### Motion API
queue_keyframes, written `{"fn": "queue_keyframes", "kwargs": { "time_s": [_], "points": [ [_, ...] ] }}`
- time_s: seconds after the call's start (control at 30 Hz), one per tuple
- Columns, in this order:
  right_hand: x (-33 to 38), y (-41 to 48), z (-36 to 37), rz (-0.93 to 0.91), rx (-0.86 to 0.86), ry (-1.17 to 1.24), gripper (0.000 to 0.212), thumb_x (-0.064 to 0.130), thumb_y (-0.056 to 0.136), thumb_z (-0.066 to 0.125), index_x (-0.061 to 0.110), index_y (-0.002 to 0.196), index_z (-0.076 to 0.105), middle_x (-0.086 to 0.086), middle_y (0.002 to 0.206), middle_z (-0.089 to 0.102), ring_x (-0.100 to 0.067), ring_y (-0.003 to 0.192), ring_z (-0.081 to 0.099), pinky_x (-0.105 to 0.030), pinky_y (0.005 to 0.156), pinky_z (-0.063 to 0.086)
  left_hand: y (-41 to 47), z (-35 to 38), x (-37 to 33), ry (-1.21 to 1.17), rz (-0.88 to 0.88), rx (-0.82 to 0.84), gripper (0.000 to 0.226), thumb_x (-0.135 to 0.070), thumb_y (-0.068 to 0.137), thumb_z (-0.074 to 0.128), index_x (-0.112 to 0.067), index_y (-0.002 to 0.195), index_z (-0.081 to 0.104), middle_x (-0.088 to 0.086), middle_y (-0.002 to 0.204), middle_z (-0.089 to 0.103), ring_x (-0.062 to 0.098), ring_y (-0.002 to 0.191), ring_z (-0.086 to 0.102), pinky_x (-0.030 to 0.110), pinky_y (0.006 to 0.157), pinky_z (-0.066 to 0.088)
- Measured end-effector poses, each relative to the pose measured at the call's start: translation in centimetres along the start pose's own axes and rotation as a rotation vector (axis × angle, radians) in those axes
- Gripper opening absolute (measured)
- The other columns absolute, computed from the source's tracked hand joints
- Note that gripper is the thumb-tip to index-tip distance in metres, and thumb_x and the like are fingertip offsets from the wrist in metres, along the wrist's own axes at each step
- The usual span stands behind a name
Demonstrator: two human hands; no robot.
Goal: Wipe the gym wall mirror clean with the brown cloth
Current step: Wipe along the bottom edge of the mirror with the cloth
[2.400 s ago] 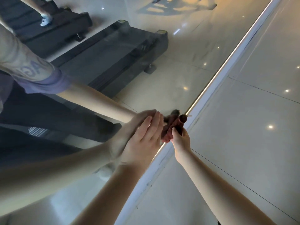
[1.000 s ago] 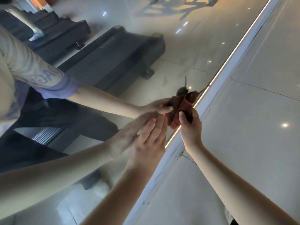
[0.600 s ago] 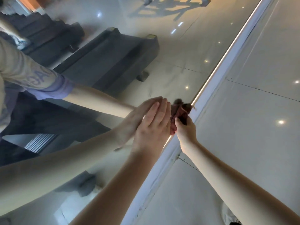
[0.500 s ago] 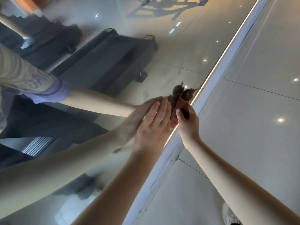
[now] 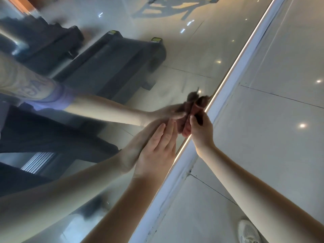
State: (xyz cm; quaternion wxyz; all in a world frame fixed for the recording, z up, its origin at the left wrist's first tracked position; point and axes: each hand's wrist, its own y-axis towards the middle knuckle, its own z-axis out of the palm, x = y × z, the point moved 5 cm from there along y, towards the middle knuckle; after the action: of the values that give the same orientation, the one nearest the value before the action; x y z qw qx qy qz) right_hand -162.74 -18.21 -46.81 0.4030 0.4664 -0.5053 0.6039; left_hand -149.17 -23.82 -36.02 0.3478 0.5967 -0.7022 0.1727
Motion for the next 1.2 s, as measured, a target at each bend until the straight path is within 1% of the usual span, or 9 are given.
{"fn": "queue_keyframes", "kwargs": {
  "time_s": [0.1, 0.17, 0.27, 0.43, 0.63, 0.77, 0.87, 1.0, 1.2],
  "points": [
    [0.4, 1.1, -0.3, -0.091, -0.017, -0.096, 0.025, 0.023, 0.098, 0.045, 0.015, 0.115, 0.062, -0.003, 0.095, 0.067, -0.020, 0.094, 0.062, -0.025, 0.077, 0.049, 0.8, 0.2, -0.1, -0.061, -0.043, -0.030, 0.060, -0.003, 0.101, 0.010, -0.001, 0.129, 0.063, 0.012, 0.136, 0.062, 0.026, 0.133, 0.039, 0.037, 0.122, 0.013],
    [-1.8, 1.2, -0.5, 0.066, 0.001, -0.115, 0.022, 0.019, 0.101, 0.045, 0.012, 0.117, 0.060, -0.003, 0.097, 0.066, -0.016, 0.093, 0.064, -0.016, 0.070, 0.046, 1.7, 0.5, -0.2, -0.081, -0.064, -0.026, 0.058, -0.004, 0.100, 0.015, -0.001, 0.124, 0.068, 0.011, 0.132, 0.065, 0.026, 0.131, 0.039, 0.034, 0.121, 0.019],
    [-4.6, 1.2, -0.7, 0.247, 0.051, -0.158, 0.028, 0.021, 0.103, 0.045, 0.009, 0.125, 0.058, -0.009, 0.111, 0.066, -0.025, 0.105, 0.062, -0.028, 0.081, 0.047, 2.8, 0.7, -0.7, -0.072, -0.014, -0.075, 0.063, -0.002, 0.100, 0.011, -0.004, 0.120, 0.071, 0.008, 0.129, 0.067, 0.025, 0.130, 0.043, 0.033, 0.115, 0.027],
    [-3.9, 1.9, -0.7, 0.362, 0.086, -0.019, 0.014, 0.016, 0.100, 0.048, 0.013, 0.104, 0.061, -0.004, 0.092, 0.066, -0.021, 0.087, 0.064, -0.032, 0.078, 0.052, 4.3, 1.3, -1.1, -0.114, -0.054, -0.083, 0.058, -0.002, 0.102, 0.002, -0.002, 0.131, 0.053, 0.008, 0.132, 0.065, 0.021, 0.129, 0.057, 0.034, 0.116, 0.026],
    [2.0, 5.2, -2.4, -0.026, -0.022, -0.040, 0.020, 0.012, 0.099, 0.049, 0.025, 0.090, 0.060, 0.009, 0.081, 0.065, 0.004, 0.074, 0.061, -0.011, 0.067, 0.047, 6.6, 1.9, -1.3, -0.116, -0.062, -0.063, 0.062, -0.003, 0.101, 0.012, -0.006, 0.121, 0.070, 0.006, 0.135, 0.064, 0.019, 0.132, 0.054, 0.034, 0.117, 0.026],
    [-1.8, 6.7, -2.5, 0.184, 0.003, -0.126, 0.026, 0.021, 0.102, 0.047, 0.008, 0.121, 0.060, -0.005, 0.105, 0.067, -0.022, 0.101, 0.063, -0.024, 0.074, 0.044, 7.2, 2.5, -1.5, -0.066, -0.034, -0.061, 0.065, 0.001, 0.100, 0.008, -0.004, 0.124, 0.068, 0.009, 0.135, 0.063, 0.024, 0.134, 0.051, 0.041, 0.118, 0.018],
    [-3.3, 6.9, -2.8, 0.272, 0.071, -0.152, 0.022, 0.022, 0.102, 0.047, 0.010, 0.117, 0.058, -0.004, 0.105, 0.065, -0.020, 0.092, 0.061, -0.022, 0.064, 0.043, 7.5, 3.0, -1.7, -0.048, -0.020, -0.081, 0.057, 0.001, 0.100, 0.010, 0.001, 0.130, 0.058, 0.010, 0.136, 0.062, 0.026, 0.133, 0.048, 0.041, 0.117, 0.014],
    [-2.7, 7.5, -2.8, 0.314, 0.119, -0.083, 0.016, 0.017, 0.098, 0.053, 0.013, 0.111, 0.060, -0.007, 0.105, 0.068, -0.024, 0.099, 0.065, -0.039, 0.089, 0.054, 8.6, 3.4, -1.9, -0.061, -0.039, -0.067, 0.060, 0.000, 0.101, 0.011, -0.003, 0.125, 0.066, 0.008, 0.135, 0.063, 0.025, 0.133, 0.047, 0.040, 0.117, 0.016],
    [2.2, 10.5, -4.3, 0.030, 0.023, -0.034, 0.011, 0.014, 0.097, 0.056, 0.024, 0.092, 0.059, 0.012, 0.083, 0.064, 0.001, 0.075, 0.060, -0.010, 0.065, 0.046, 11.7, 3.2, -2.4, -0.075, -0.057, -0.139, 0.048, -0.003, 0.099, 0.026, -0.001, 0.123, 0.067, 0.009, 0.137, 0.062, 0.021, 0.134, 0.053, 0.037, 0.117, 0.017]
  ]
}}
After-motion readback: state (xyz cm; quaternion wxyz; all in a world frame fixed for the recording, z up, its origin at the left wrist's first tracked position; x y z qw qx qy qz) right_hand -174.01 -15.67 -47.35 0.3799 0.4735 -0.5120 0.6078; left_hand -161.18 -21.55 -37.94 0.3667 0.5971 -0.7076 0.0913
